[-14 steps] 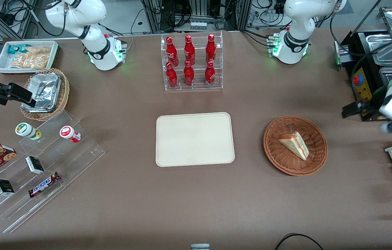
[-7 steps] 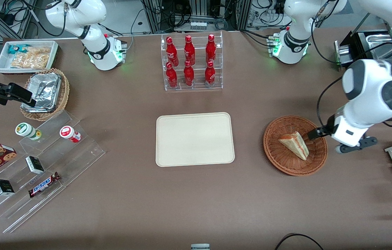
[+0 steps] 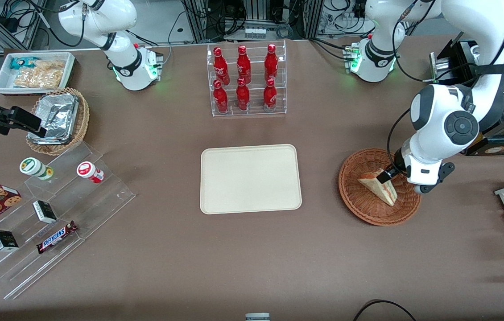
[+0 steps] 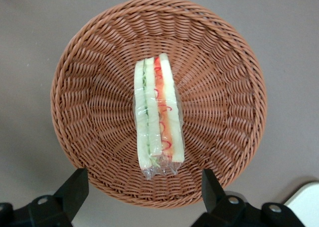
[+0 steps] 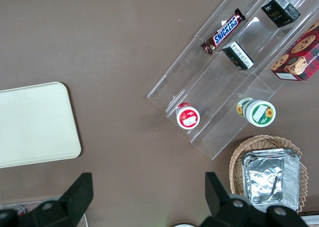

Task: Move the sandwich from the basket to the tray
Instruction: 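Close the left gripper on the wrapped sandwich's crust edge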

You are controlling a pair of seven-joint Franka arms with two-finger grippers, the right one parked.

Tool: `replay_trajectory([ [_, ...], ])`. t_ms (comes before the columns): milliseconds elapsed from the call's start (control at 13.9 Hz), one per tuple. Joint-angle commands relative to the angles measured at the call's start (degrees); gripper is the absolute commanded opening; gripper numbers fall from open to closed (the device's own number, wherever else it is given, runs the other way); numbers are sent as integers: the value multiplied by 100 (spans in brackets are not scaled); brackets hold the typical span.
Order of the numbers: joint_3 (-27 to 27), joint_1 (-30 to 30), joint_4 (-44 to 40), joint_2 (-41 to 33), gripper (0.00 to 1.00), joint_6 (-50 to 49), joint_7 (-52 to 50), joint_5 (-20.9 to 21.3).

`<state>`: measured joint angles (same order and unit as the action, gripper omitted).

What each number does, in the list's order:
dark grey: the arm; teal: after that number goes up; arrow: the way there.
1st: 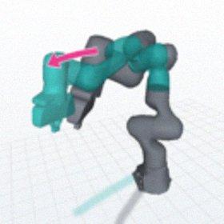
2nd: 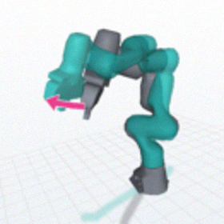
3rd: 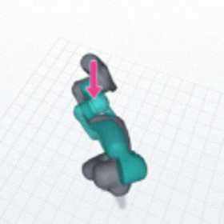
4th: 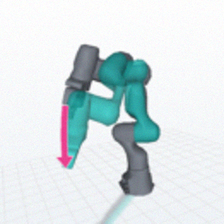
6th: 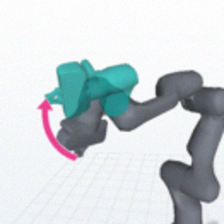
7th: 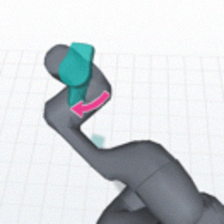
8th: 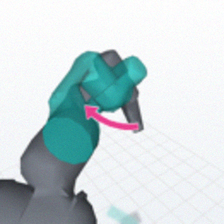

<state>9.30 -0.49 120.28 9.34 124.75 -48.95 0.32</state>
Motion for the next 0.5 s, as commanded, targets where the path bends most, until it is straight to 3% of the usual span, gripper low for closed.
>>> replay_trajectory([
  [0,-7,-13,57,155,100,416,-649,29],
  [432,-7,-4,74,577,100,717,-880,38],
])
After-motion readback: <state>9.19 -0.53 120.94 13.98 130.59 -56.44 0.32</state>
